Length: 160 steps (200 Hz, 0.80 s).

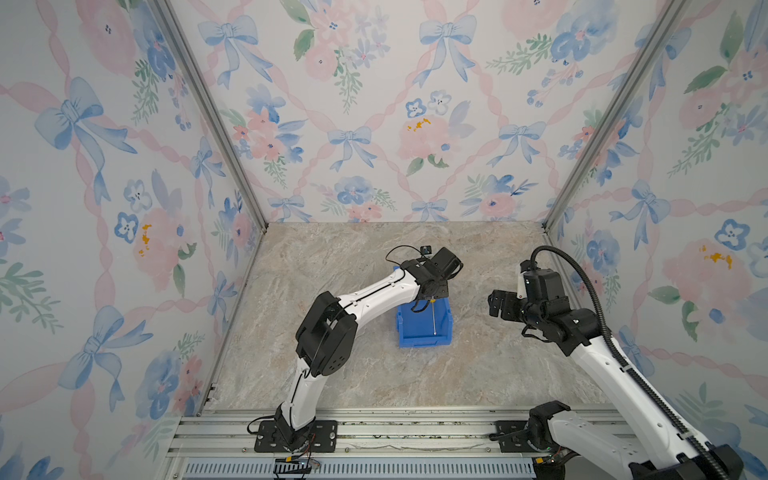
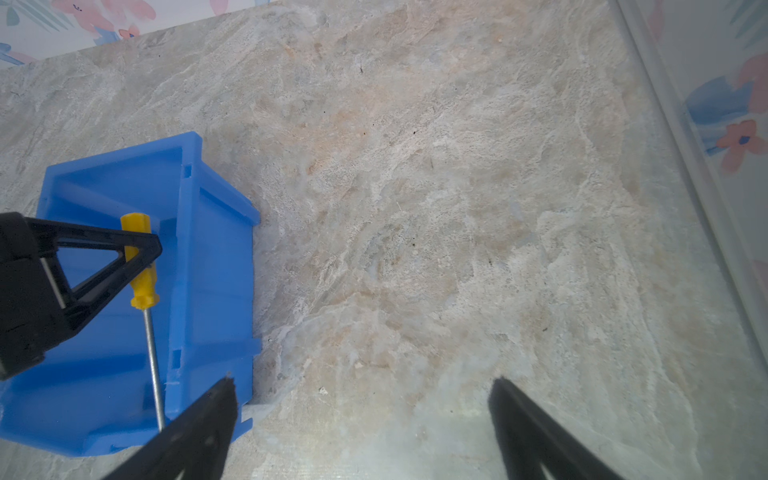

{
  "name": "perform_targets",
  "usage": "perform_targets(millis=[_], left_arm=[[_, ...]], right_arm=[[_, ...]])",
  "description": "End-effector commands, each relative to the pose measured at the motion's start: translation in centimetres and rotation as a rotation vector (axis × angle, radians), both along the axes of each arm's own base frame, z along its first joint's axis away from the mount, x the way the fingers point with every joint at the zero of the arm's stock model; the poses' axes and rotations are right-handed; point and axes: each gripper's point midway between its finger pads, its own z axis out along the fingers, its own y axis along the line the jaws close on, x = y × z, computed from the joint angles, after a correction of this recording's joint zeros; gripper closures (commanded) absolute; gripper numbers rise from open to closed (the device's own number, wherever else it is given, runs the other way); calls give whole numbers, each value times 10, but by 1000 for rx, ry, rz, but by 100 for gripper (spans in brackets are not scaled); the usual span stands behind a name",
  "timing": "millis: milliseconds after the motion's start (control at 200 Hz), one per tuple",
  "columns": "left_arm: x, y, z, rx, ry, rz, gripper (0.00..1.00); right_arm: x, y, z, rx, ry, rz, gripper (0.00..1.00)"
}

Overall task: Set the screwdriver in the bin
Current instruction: 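Lower the screwdriver upright into the blue bin with the left gripper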

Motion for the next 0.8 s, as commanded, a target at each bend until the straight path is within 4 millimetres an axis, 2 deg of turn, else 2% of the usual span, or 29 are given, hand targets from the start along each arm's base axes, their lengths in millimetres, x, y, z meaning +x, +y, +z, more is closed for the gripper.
perform_targets(millis=[0, 305, 795], left_arm=[[3, 3, 5, 2, -22, 35, 100], [17, 0, -31, 44, 14, 58, 100], [18, 6, -71, 113, 55, 74, 100]], right_arm=[[0, -2, -7, 4, 25, -9, 3], [-2, -1, -7, 3, 20, 0, 3], [-4, 0, -10, 4, 25, 14, 3]])
